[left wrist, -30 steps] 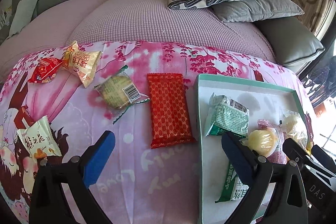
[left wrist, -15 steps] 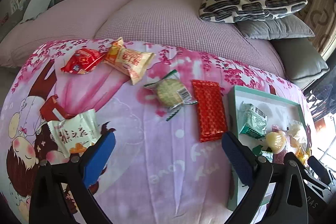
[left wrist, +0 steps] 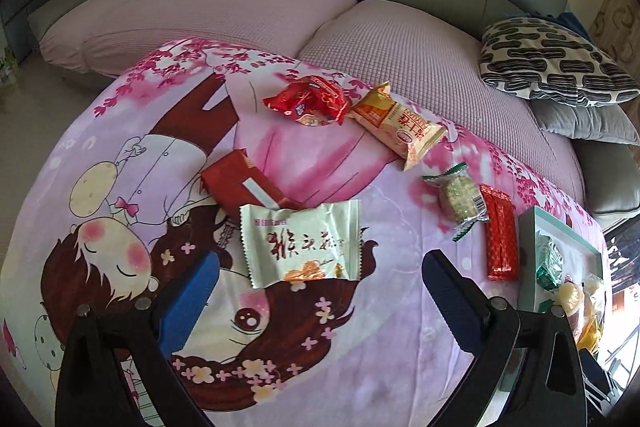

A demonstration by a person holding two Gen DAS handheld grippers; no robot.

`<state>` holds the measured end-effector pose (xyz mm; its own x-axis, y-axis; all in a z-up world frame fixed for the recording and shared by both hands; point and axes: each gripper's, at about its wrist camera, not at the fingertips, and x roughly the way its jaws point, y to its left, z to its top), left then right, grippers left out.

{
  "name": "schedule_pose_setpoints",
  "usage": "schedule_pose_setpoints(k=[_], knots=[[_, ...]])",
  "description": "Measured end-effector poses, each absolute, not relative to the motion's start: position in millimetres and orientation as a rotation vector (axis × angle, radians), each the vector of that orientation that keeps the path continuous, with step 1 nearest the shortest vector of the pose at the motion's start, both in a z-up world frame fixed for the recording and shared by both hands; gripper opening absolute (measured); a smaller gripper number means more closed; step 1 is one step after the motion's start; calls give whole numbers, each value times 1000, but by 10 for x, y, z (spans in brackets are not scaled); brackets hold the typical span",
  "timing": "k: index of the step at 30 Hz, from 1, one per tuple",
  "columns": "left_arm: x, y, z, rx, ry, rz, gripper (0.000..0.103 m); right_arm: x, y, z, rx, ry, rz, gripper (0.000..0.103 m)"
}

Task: Organize snacks
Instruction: 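Move left tool toward red box while right tool approaches white-green pastry bag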

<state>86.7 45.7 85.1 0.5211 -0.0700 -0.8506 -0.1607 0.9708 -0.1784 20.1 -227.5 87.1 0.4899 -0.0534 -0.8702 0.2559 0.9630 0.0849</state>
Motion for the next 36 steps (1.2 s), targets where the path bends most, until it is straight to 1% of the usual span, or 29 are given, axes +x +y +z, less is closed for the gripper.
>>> schedule_pose_setpoints(k=[7, 12, 19, 36], knots=[[823, 700, 785, -294, 1020, 58, 101, 237, -2134, 860, 203, 1023, -144, 103], [880, 704, 720, -292, 1040, 64, 101, 284, -2076, 826, 186, 1026, -125, 103], [979, 767, 624, -399, 1049, 14, 101, 348, -1992, 825, 183, 1016, -99, 103], [1103, 1070, 476, -469, 1098, 25, 101, 616, -1430, 775, 184, 981, 75, 103]])
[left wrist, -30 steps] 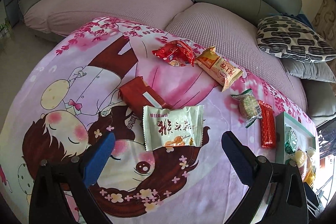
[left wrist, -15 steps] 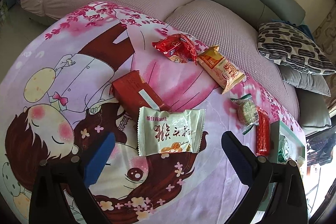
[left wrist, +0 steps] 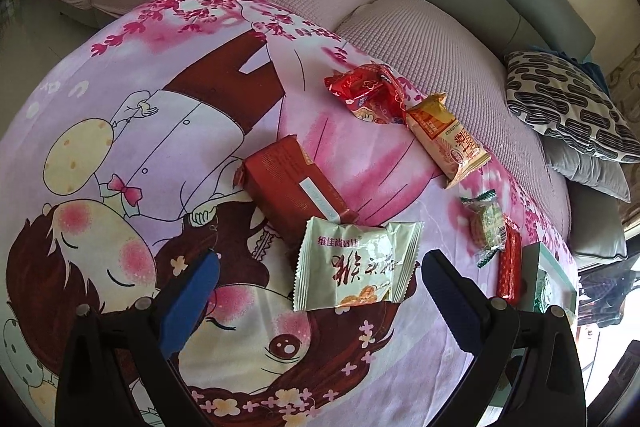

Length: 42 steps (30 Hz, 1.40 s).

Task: Organize snacks
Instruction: 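Move left tool toward red box while right tool approaches white-green pastry bag, then grasp red box with left tool while right tool grasps white-green pastry bag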

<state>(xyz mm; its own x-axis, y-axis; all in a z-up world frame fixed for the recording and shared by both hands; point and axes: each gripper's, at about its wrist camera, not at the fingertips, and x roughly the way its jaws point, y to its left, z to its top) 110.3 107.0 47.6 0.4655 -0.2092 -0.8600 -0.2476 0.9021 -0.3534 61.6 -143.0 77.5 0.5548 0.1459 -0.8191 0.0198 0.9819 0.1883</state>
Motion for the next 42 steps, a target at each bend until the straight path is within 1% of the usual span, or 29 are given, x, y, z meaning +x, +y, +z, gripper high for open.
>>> schedule_pose_setpoints(k=[6, 12, 16, 27, 34, 42], knots=[[1172, 1136, 492, -473, 1082, 26, 101, 770, -1097, 728, 140, 969, 140, 103], [1248, 1159, 419, -426, 1115, 59, 101, 942, -712, 559, 101, 989, 191, 103], [1270, 1281, 363, -433, 1124, 99, 101, 1002, -477, 480, 43, 991, 213, 103], [1242, 1624, 287, -490, 1127, 168, 101, 1162, -48, 376, -3, 1011, 284, 103], [1242, 1687, 310, -514, 1115, 163, 101, 1245, 87, 264, -67, 1027, 267, 103], [1308, 1591, 296, -522, 1111, 142, 101, 1364, -135, 226, -14, 1036, 203, 103]])
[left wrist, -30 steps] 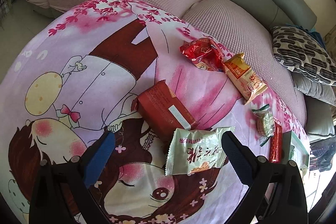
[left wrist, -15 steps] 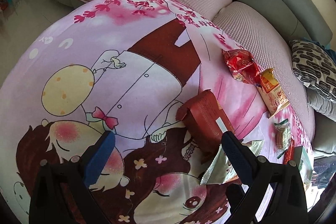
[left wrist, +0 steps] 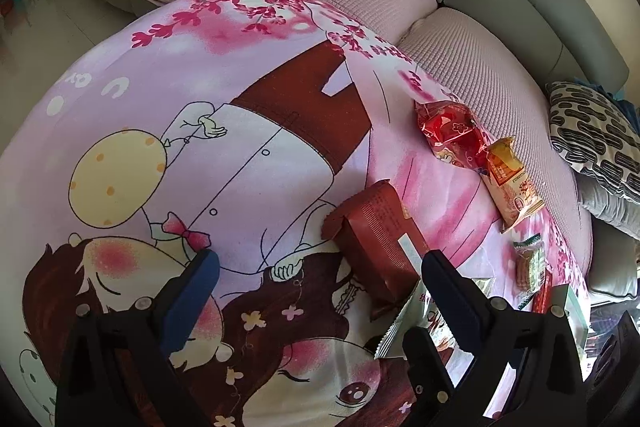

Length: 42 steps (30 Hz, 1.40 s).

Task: Organize snacks
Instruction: 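Grasp red box with left tool while right tool grasps white-green pastry bag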

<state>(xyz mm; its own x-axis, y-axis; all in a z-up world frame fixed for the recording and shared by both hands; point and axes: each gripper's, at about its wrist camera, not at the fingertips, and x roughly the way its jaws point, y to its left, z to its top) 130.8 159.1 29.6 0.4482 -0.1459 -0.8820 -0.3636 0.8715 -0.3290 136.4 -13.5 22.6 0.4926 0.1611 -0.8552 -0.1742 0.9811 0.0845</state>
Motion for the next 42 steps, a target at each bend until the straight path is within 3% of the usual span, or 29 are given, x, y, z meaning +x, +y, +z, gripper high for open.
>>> schedule_pose_setpoints(k=[24, 40, 42], knots=[[1616, 1116, 195, -274, 1105, 166, 101, 1411, -447, 208, -57, 1064, 171, 103], [1531, 1165, 237, -218, 1135, 127, 94, 1372, -464, 257, -9, 1071, 213, 68], [1522, 1158, 243, -218, 1138, 122, 87, 1368, -478, 262, -4, 1072, 210, 67]])
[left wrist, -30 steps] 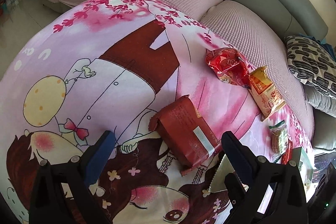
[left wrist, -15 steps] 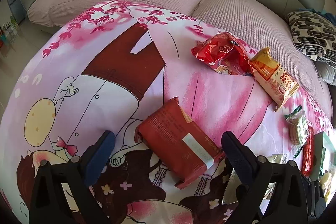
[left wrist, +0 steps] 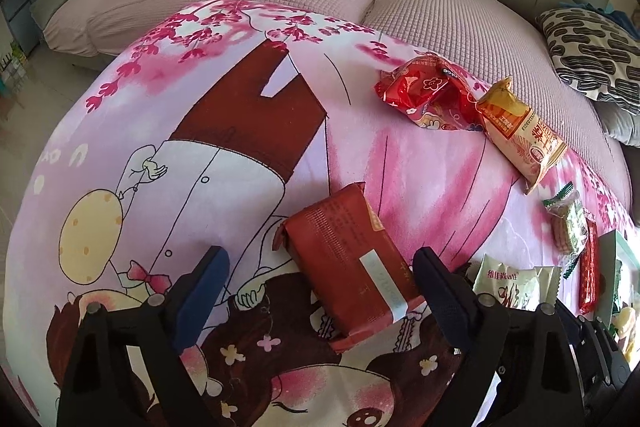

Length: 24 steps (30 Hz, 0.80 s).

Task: Organize snacks
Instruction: 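Grasp red box with left tool while right tool grasps white-green pastry bag, then lift red box with left tool while right tool lifts pastry bag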

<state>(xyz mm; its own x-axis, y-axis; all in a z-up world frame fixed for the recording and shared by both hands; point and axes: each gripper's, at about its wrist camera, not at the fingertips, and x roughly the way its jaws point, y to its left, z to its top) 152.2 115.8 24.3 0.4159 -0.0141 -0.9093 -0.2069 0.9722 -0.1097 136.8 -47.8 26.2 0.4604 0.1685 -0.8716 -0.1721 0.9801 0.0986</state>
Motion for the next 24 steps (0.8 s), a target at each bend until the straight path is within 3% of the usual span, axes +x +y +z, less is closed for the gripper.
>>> schedule_pose_setpoints(k=[7, 24], knots=[[1491, 1100, 269, -227, 1142, 73, 60, 1302, -526, 299, 8, 1075, 209, 55], [1325, 948, 314, -282, 1132, 35, 42, 966, -854, 359, 84, 1094, 163, 54]])
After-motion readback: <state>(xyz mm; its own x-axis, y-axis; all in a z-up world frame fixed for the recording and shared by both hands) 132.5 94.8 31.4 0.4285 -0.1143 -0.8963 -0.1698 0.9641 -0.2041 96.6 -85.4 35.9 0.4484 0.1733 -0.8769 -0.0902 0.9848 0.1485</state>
